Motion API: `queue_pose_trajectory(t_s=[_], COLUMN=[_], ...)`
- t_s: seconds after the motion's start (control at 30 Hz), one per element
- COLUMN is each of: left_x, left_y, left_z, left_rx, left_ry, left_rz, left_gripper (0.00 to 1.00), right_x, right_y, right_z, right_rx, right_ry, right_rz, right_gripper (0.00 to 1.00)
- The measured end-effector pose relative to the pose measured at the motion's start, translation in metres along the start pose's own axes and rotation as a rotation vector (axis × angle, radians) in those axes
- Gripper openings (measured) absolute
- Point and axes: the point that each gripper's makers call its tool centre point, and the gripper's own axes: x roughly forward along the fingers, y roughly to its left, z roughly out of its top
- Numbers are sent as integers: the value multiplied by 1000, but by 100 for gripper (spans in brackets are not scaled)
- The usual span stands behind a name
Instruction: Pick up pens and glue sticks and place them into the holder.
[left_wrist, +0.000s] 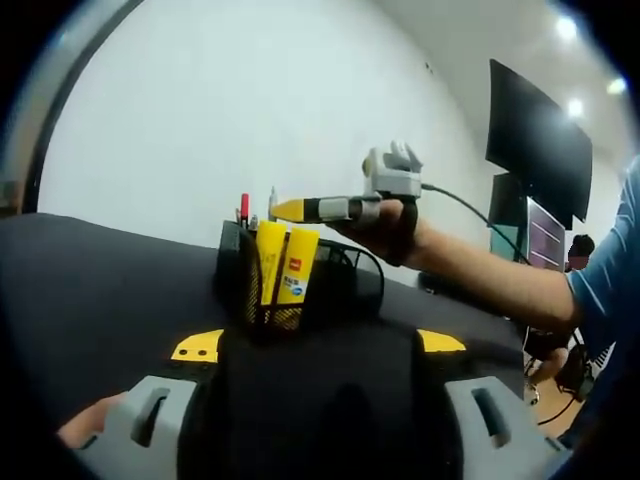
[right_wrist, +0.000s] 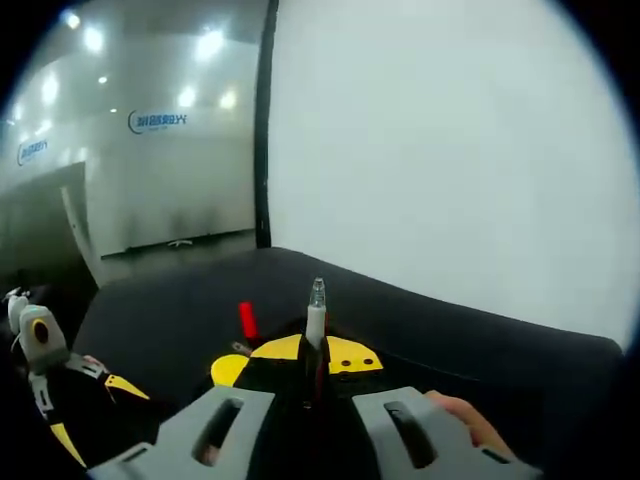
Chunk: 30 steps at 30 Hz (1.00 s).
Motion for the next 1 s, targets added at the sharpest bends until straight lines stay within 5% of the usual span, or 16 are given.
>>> queue_pose_trajectory(t_s=[1.0], left_x=[0], left_y=[1], left_z=[-1], left_rx=[-4], left_ry=[3], left_rz=[6], left_gripper=[75], right_x=[-13], right_y=[5], right_z=[14], right_rx=[-34], right_ry=[-26], right_rz=[-2], right_gripper=[5])
